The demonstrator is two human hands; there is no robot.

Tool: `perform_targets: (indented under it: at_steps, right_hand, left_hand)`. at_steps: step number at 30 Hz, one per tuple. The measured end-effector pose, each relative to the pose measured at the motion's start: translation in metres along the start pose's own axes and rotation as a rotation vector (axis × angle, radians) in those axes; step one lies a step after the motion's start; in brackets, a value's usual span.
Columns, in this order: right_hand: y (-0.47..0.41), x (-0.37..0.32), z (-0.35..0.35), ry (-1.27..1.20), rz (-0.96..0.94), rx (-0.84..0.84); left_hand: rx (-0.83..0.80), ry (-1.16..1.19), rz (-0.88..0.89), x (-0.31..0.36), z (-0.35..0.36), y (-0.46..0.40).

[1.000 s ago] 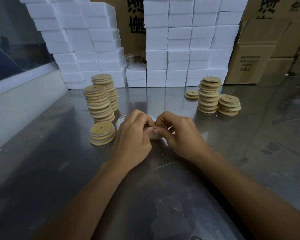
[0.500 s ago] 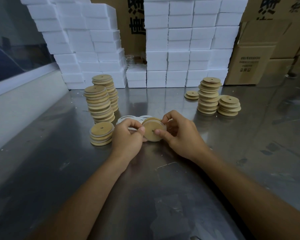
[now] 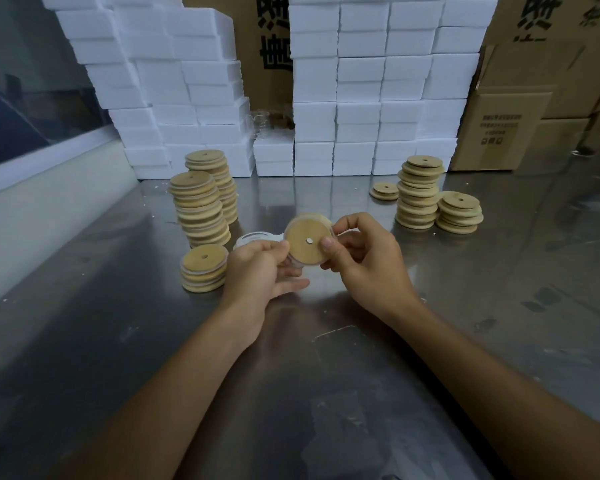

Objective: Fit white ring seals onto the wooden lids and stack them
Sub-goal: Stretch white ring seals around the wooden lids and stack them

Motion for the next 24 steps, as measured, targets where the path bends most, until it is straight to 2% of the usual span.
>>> perform_targets:
  at_steps: [3, 7, 10, 16, 19, 24]
  right_hand:
    - [-0.001, 0.000, -0.003, 0.003, 0.004, 0.009]
    - [0.000, 0.002, -0.002, 0.017, 0.009, -0.005]
    - [0.001, 0.005, -0.004, 0.110, 0.002, -0.021]
    - [0.001, 0.012, -0.009, 0.149, 0.040, 0.006]
    - [0.001, 0.014, -0.009, 0.151, 0.042, 0.012]
    - [0.001, 0.014, -0.009, 0.160, 0.047, 0.013]
  left_hand:
    - [0.052, -0.278, 0.230, 0.012, -0.004, 0.004]
    - [-0.034, -0.342, 0.262, 0.017, -0.008, 0.001]
    - [0.000, -0.298, 0.276, 0.028, -0.022, -0.005]
    - [0.235, -0.047, 0.265, 0.046, -0.073, -0.016]
    - [0.410, -0.022, 0.261, 0.051, -0.098, -0.020]
    - [0.576, -0.110, 0.200, 0.044, -0.122, -0.025]
Point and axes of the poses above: each hand's wrist, its own y-axis away from the middle knuckle, its own z-axis out of the palm, x = y × z, the point moved 6 cm from there along -y, towards the middle knuckle, and after that the axes turned 12 degrees about -z, right-handed, at the moved point
